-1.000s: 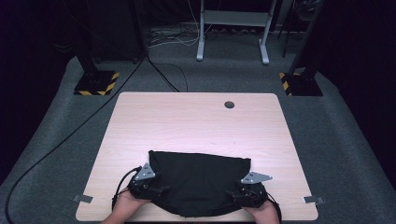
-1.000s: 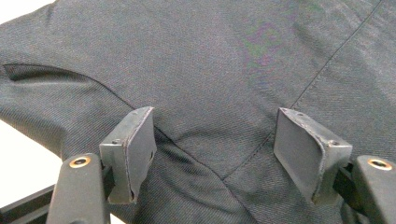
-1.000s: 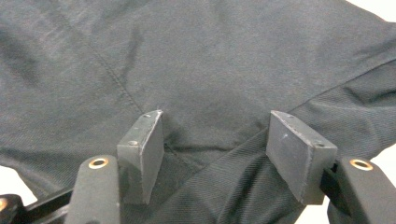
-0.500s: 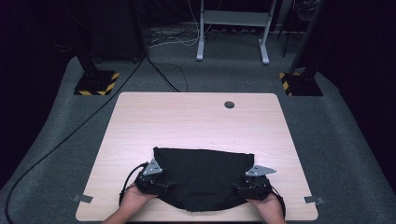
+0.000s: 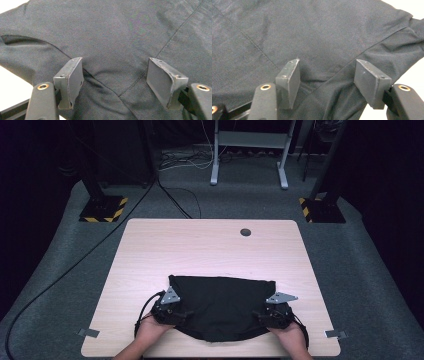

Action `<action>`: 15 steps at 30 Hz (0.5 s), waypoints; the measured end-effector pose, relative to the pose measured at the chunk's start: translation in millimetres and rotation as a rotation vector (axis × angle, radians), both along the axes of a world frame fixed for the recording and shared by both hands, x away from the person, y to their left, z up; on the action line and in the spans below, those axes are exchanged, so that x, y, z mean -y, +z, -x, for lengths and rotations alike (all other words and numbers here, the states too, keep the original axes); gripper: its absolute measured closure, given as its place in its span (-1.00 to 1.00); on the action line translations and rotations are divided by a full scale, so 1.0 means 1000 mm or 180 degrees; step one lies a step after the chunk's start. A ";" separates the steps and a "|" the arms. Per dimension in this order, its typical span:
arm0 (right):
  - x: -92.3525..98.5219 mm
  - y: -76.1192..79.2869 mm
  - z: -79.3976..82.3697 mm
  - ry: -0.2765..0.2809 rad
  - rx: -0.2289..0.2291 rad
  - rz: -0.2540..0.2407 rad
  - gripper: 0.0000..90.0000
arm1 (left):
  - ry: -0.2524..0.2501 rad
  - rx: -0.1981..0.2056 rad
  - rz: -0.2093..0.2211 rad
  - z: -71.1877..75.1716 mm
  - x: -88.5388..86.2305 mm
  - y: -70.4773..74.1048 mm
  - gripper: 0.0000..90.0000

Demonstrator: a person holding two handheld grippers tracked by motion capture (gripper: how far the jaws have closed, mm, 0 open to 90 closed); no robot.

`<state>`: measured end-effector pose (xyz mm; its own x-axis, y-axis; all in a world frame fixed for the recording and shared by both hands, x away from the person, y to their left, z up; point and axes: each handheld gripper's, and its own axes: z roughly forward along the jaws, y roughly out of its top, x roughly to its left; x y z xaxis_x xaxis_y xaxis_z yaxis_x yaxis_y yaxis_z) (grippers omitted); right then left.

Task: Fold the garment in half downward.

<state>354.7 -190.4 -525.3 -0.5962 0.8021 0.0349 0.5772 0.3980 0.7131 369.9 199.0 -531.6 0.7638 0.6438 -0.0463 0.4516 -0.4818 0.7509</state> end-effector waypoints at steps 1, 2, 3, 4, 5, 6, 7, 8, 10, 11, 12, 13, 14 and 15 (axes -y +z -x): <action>0.001 0.000 -0.001 -0.0001 0.0003 -0.0004 -0.16 | 0.0005 0.0006 0.0009 0.000 0.000 0.000 -0.35; 0.002 0.000 -0.002 -0.0005 0.0005 -0.0010 -0.16 | 0.0008 0.0010 0.0015 0.000 0.001 0.000 -0.35; 0.002 0.000 -0.003 -0.0014 0.0003 -0.0015 -0.16 | 0.0011 0.0010 0.0019 0.000 0.001 -0.001 -0.35; 0.002 0.000 -0.004 -0.0020 0.0005 -0.0006 -0.16 | 0.0019 0.0006 0.0023 0.000 0.002 -0.001 -0.35; 0.002 0.000 -0.004 -0.0017 0.0013 0.0009 -0.16 | 0.0026 0.0003 0.0031 -0.001 0.002 -0.001 -0.35; 0.002 0.000 -0.005 -0.0015 0.0024 0.0033 -0.16 | 0.0023 0.0010 0.0021 -0.001 0.003 0.000 -0.35; 0.002 0.000 -0.005 -0.0014 0.0031 0.0054 -0.16 | 0.0036 0.0009 0.0032 -0.001 0.004 -0.001 -0.35; 0.003 0.000 -0.006 -0.0021 0.0034 0.0065 -0.16 | 0.0041 0.0008 0.0028 -0.001 0.005 -0.001 -0.35; 0.005 0.000 -0.008 -0.0041 0.0039 0.0066 -0.16 | 0.0039 0.0013 0.0033 -0.001 0.007 -0.001 -0.35; 0.006 0.000 -0.009 -0.0047 0.0041 0.0070 -0.16 | 0.0038 0.0013 0.0033 -0.001 0.008 -0.001 -0.35; 0.007 0.000 -0.009 -0.0059 0.0041 0.0071 -0.16 | 0.0032 0.0015 0.0036 -0.002 0.008 -0.001 -0.35; 0.008 0.000 -0.010 -0.0066 0.0041 0.0077 -0.16 | 0.0030 0.0007 0.0044 -0.002 0.010 -0.001 -0.35; 0.009 0.000 -0.010 -0.0082 0.0038 0.0085 -0.16 | 0.0017 0.0011 0.0040 -0.003 0.011 -0.001 -0.35; 0.010 0.001 -0.011 -0.0093 0.0032 0.0094 -0.16 | 0.0008 0.0006 0.0033 -0.003 0.012 -0.001 -0.35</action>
<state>365.6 -200.4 -524.8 -0.5727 0.8198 0.0052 0.5817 0.4019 0.7071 372.7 186.8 -532.2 0.7622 0.6452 -0.0516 0.4514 -0.4728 0.7567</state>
